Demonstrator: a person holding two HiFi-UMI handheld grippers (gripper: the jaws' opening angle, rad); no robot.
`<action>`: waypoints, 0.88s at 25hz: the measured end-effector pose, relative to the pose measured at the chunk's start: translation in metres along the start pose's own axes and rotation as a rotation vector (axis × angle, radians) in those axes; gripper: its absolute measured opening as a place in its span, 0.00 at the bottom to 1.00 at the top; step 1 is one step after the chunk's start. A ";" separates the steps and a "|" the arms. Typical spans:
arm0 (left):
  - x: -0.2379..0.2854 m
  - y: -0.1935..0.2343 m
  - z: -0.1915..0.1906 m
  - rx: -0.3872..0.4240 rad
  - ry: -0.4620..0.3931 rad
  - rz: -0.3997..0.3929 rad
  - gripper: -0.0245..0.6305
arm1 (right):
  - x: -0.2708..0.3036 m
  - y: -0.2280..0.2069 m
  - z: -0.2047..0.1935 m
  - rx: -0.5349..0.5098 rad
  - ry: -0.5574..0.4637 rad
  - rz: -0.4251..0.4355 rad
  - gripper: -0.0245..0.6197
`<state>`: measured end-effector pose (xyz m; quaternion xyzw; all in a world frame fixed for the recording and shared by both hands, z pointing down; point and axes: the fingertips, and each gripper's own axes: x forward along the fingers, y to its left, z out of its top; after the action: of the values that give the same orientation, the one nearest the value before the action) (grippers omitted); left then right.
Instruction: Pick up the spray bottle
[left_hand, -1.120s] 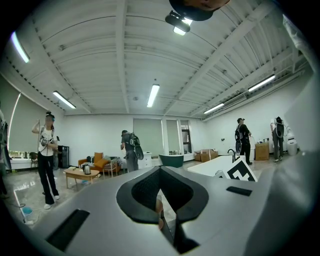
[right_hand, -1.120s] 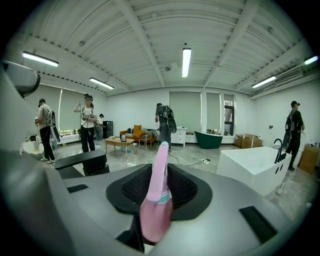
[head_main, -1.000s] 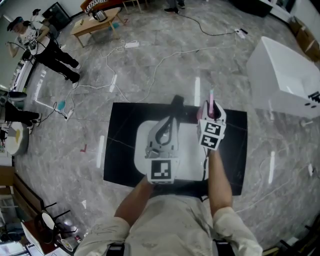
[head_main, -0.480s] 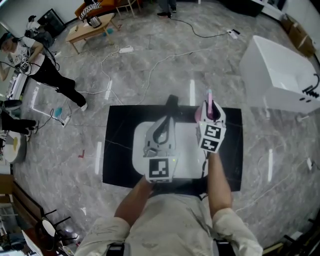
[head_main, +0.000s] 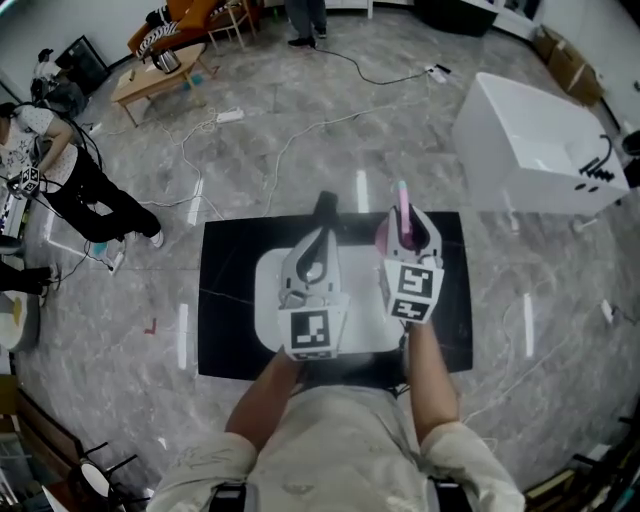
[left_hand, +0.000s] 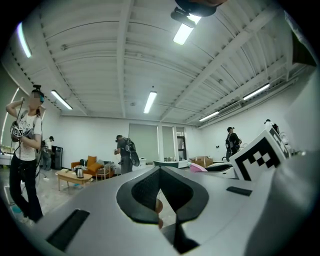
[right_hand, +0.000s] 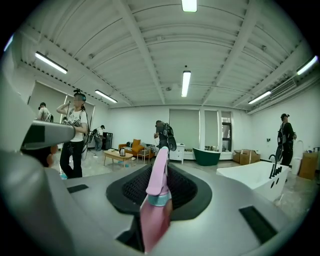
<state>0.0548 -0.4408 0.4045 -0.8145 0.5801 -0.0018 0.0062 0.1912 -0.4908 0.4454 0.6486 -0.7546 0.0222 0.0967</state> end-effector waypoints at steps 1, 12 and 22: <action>-0.001 -0.001 0.002 -0.002 -0.008 -0.007 0.04 | -0.006 0.001 0.005 -0.003 -0.008 -0.001 0.19; -0.016 -0.010 0.026 -0.033 -0.059 -0.091 0.04 | -0.078 0.014 0.059 0.000 -0.114 -0.044 0.19; -0.031 -0.014 0.029 -0.015 -0.076 -0.138 0.04 | -0.123 0.031 0.072 0.009 -0.189 -0.066 0.19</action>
<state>0.0579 -0.4062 0.3757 -0.8521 0.5219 0.0327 0.0220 0.1691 -0.3774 0.3565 0.6729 -0.7383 -0.0388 0.0229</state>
